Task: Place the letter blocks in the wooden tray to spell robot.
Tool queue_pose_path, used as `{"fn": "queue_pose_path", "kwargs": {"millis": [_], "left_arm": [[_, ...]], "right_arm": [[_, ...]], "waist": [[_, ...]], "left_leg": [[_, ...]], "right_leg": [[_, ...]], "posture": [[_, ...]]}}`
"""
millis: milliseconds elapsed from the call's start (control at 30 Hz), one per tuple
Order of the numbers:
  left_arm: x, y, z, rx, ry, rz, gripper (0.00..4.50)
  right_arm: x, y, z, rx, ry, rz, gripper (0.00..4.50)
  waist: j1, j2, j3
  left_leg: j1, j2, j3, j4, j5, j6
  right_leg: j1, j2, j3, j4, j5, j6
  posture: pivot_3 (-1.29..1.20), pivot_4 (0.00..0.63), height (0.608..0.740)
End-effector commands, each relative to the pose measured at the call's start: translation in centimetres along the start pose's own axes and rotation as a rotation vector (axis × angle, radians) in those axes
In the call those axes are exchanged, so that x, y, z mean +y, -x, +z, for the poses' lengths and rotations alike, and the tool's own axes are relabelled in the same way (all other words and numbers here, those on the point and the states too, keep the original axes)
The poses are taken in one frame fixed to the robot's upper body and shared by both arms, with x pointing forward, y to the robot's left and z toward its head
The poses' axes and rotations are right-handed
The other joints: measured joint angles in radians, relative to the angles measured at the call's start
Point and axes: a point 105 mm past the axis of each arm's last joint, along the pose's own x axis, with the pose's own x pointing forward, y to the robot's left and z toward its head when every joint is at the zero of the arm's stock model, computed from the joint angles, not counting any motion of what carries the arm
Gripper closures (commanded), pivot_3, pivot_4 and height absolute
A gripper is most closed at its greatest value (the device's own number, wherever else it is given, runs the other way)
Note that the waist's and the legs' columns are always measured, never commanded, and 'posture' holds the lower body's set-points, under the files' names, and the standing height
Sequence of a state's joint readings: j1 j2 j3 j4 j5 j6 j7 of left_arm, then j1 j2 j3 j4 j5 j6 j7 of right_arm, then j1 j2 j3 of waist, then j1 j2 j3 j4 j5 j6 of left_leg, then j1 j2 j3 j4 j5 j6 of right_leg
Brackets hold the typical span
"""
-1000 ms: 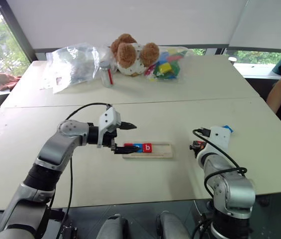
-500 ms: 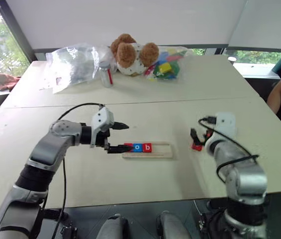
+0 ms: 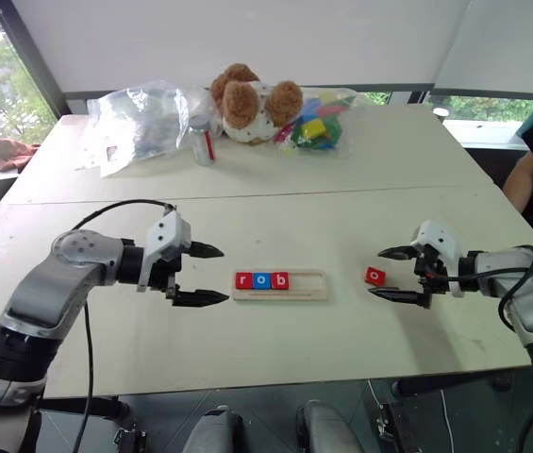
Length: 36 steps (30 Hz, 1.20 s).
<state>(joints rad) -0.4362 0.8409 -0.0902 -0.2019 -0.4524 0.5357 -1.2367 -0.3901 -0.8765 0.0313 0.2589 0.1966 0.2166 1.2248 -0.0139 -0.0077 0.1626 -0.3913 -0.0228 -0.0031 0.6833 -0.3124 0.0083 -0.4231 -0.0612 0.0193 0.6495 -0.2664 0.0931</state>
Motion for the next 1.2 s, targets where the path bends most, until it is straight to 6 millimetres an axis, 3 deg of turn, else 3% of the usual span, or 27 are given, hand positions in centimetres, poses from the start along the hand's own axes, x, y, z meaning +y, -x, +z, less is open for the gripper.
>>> {"fn": "queue_pose_path", "kwargs": {"millis": [33, 267, 367, 533, 633, 767, 867, 1000, 1200], "left_arm": [[0.0, 0.6, 1.0, -0.01, -0.05, 0.027, 0.0], [-0.1, 0.4, 0.9, -0.002, -0.053, 0.038, 0.0], [0.0, 0.2, 0.9, -0.001, -0.057, 0.038, 0.0], [0.4, 0.1, 0.8, 0.006, -0.066, 0.042, 0.0], [0.9, 0.3, 0.7, 0.009, -0.069, 0.048, 0.0], [1.4, 0.5, 0.5, 0.022, -0.073, 0.059, 0.0], [1.5, 0.6, 0.3, 0.031, -0.076, 0.059, 0.0], [1.4, 0.6, -0.2, 0.053, -0.081, 0.065, 0.0], [0.8, 0.6, -0.6, 0.052, -0.066, 0.073, 0.0]], "right_arm": [[-0.7, -0.1, 0.2, -0.024, 0.02, -0.01, 0.06], [-0.9, -0.3, -0.6, -0.044, -0.037, -0.031, 0.06], [-1.0, -0.4, -0.7, -0.047, -0.04, -0.04, 0.86], [-0.7, -0.8, 0.3, -0.073, -0.032, -0.032, 3.37], [-0.4, -1.1, 2.1, -0.095, 0.008, -0.004, 3.37], [1.0, -3.1, 7.5, -0.18, 0.086, 0.093, 3.37], [2.6, -4.8, 9.7, -0.179, 0.151, 0.177, 3.37], [4.3, -6.2, 9.8, -0.132, 0.192, 0.276, 3.37], [4.5, -7.6, 8.6, -0.066, 0.248, 0.307, 3.37]], "waist": [[0.002, 0.0, 0.0], [0.002, 0.0, 0.0], [0.002, 0.0, 0.0], [0.002, 0.0, 0.0], [0.002, 0.0, 0.0], [-0.006, 0.0, 0.0], [-0.002, 0.001, 0.0], [0.013, 0.0, 0.0], [0.018, 0.0, 0.0]], "left_leg": [[0.0, 0.0, 0.0, 0.0, 0.0, 0.0], [0.0, 0.0, 0.0, 0.0, 0.0, -0.001], [0.0, 0.0, 0.0, 0.0, 0.0, -0.001], [0.0, 0.0, 0.0, 0.0, 0.0, -0.001], [0.0, 0.0, 0.0, 0.0, 0.0, -0.001], [0.0, 0.0, 0.0, 0.0, 0.001, -0.002], [0.0, 0.0, -0.001, 0.0, 0.001, -0.002], [-0.002, -0.001, -0.003, -0.001, 0.001, -0.002], [-0.004, -0.003, -0.001, 0.001, 0.001, -0.002]], "right_leg": [[0.0, 0.0, 0.0, 0.0, 0.0, 0.0], [0.0, -0.001, 0.0, 0.0, 0.0, 0.0], [0.0, -0.001, 0.0, 0.0, 0.0, 0.0], [0.0, -0.001, 0.0, 0.0, 0.0, 0.0], [0.0, -0.001, 0.0, 0.0, 0.0, 0.0], [-0.001, -0.001, 0.001, 0.001, 0.0, 0.0], [-0.002, 0.0, 0.0, 0.002, 0.0, 0.0], [-0.002, -0.001, -0.002, 0.001, 0.0, 0.0], [-0.003, -0.003, -0.001, -0.001, 0.0, 0.0]], "posture": [[0.0, 0.15, 0.74], [0.0, 0.15, 0.74], [0.0, 0.15, 0.74], [0.0, 0.15, 0.74], [0.0, 0.15, 0.74], [0.0, 0.15, 0.74], [0.0, 0.15, 0.74], [0.0, 0.15, 0.74], [0.0, 0.15, 0.74]]}}
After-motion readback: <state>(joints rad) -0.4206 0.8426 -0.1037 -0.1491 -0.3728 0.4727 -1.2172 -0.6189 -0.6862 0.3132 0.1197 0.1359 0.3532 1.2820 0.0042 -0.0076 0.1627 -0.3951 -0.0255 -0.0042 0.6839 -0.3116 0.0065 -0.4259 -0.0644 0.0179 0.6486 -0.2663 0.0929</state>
